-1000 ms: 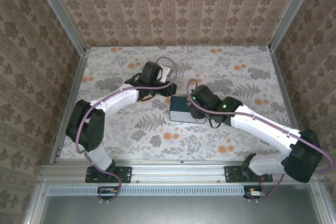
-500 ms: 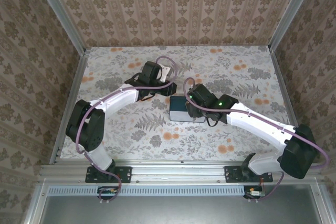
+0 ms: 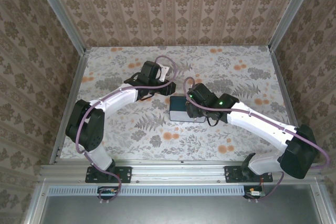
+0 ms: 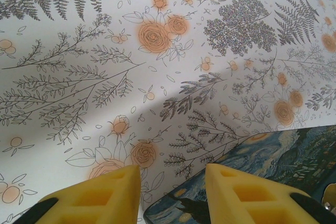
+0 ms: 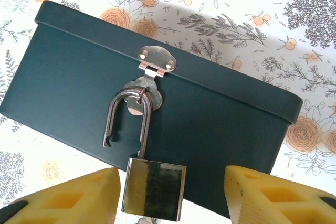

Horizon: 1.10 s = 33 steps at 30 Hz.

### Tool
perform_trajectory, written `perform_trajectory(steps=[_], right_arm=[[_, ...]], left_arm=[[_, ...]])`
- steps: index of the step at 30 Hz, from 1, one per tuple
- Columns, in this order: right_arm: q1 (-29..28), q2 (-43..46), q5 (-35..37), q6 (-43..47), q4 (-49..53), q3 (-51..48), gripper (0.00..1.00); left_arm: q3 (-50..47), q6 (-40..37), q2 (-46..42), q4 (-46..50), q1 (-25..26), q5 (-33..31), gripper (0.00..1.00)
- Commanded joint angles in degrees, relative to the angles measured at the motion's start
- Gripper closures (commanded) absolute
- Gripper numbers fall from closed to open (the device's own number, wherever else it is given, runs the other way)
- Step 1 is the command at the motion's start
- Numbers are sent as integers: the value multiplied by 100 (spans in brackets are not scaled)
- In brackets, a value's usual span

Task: Unlock the padlock with the key

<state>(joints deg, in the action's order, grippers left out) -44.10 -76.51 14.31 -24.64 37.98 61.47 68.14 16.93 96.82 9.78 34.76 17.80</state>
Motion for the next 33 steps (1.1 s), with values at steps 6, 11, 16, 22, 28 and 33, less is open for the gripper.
perform_trajectory(steps=[6,11,16,22,28,33], right_arm=[[-36,-179,121,-28,162,-43,45],[-34,-285,251,-15,98,-107,49],[-32,-470,234,-18,56,-205,51],[90,-360,190,-77,-98,-384,67],[398,130,39,-61,-179,-491,77],[575,77,-78,318,-52,-350,79]], left_arm=[[-1,-14,-48,-143,-57,125,63],[2,-15,-31,-151,-58,131,63],[32,73,-28,-160,-90,82,63],[124,64,-2,-217,-134,210,63],[114,198,208,-575,-128,776,63],[89,93,366,-838,21,1010,62]])
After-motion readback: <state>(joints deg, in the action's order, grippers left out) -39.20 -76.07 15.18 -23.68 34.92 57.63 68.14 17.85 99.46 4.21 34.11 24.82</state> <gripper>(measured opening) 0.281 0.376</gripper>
